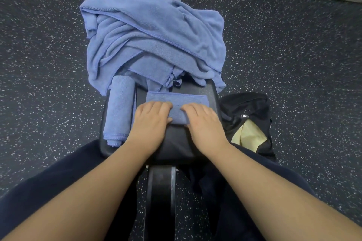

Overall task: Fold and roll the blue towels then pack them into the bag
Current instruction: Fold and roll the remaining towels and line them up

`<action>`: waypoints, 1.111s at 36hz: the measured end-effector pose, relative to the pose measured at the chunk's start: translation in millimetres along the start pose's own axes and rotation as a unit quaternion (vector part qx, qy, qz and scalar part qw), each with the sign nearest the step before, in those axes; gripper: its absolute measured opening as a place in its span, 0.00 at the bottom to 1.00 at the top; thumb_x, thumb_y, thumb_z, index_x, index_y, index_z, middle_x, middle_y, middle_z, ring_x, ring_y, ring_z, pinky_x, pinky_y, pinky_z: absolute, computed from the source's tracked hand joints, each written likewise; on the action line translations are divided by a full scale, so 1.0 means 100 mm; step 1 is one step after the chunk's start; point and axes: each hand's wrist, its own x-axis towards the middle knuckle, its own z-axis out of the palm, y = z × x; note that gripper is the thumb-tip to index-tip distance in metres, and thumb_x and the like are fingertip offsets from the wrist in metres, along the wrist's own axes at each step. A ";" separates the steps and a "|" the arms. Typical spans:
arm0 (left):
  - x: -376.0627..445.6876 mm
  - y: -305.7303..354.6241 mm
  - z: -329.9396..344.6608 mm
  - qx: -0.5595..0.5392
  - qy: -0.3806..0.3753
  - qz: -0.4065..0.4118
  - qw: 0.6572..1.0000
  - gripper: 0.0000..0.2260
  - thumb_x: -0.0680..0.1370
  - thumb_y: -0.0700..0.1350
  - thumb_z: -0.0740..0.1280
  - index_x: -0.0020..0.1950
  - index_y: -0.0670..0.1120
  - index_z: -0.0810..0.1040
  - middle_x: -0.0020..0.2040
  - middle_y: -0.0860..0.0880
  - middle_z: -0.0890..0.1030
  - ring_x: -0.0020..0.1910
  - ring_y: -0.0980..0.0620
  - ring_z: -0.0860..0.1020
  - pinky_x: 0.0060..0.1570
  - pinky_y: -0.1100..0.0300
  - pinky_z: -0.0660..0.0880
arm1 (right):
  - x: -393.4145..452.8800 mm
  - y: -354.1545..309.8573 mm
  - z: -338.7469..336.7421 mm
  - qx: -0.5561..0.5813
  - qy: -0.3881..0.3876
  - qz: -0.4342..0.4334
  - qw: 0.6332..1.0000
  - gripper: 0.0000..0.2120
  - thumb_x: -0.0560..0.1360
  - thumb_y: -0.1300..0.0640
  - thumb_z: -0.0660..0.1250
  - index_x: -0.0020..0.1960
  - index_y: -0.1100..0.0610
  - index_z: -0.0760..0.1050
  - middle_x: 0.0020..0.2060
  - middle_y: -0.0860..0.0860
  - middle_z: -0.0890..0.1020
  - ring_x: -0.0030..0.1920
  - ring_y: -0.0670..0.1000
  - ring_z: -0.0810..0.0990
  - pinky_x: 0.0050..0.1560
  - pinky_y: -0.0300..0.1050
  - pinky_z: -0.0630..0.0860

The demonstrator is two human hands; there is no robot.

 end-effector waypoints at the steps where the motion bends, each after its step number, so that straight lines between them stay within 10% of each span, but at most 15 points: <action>1: 0.00 0.00 0.00 0.004 -0.001 0.001 1.000 0.13 0.74 0.51 0.57 0.56 0.47 0.69 0.44 0.46 0.79 0.44 0.42 0.78 0.47 0.53 0.62 | 0.01 0.00 0.00 -0.001 -0.006 0.002 1.000 0.22 0.64 0.64 0.73 0.57 0.58 0.76 0.50 0.53 0.81 0.49 0.57 0.80 0.52 0.48 0.74; 8: -0.07 0.01 -0.05 0.036 -0.043 0.014 0.998 0.23 0.69 0.62 0.67 0.56 0.50 0.69 0.44 0.47 0.79 0.44 0.42 0.77 0.44 0.49 0.72 | -0.01 0.06 -0.06 0.000 -0.049 -0.015 0.999 0.21 0.64 0.60 0.77 0.55 0.59 0.78 0.44 0.55 0.83 0.43 0.59 0.81 0.46 0.50 0.77; 14: -0.08 0.03 -0.07 0.006 -0.039 0.004 0.999 0.25 0.63 0.54 0.79 0.52 0.51 0.70 0.41 0.47 0.78 0.40 0.42 0.78 0.41 0.48 0.72 | 0.00 0.08 -0.14 -0.004 -0.135 -0.026 0.991 0.19 0.79 0.53 0.62 0.68 0.55 0.69 0.60 0.54 0.78 0.61 0.58 0.73 0.60 0.52 0.66; 19: -0.11 0.04 -0.05 -0.005 0.016 0.007 1.000 0.23 0.63 0.48 0.80 0.54 0.47 0.77 0.53 0.43 0.78 0.52 0.44 0.73 0.56 0.48 0.64 | 0.04 0.09 -0.13 0.000 -0.147 -0.016 0.989 0.17 0.80 0.53 0.60 0.67 0.54 0.70 0.60 0.53 0.78 0.62 0.57 0.73 0.60 0.52 0.67; 31: -0.14 0.10 -0.02 0.015 0.058 0.002 0.998 0.14 0.74 0.49 0.60 0.54 0.47 0.79 0.56 0.47 0.80 0.60 0.48 0.70 0.63 0.44 0.59 | 0.01 -0.02 -0.07 0.028 0.001 0.028 0.999 0.18 0.73 0.54 0.55 0.56 0.52 0.79 0.48 0.49 0.80 0.49 0.55 0.77 0.46 0.49 0.73; 40: -0.03 0.05 -0.07 0.008 0.035 -0.010 0.999 0.13 0.74 0.48 0.64 0.56 0.48 0.81 0.54 0.50 0.82 0.64 0.46 0.73 0.64 0.47 0.56 | 0.04 -0.08 -0.13 0.063 0.055 0.001 0.997 0.12 0.71 0.56 0.58 0.47 0.55 0.80 0.43 0.50 0.80 0.45 0.56 0.78 0.43 0.49 0.77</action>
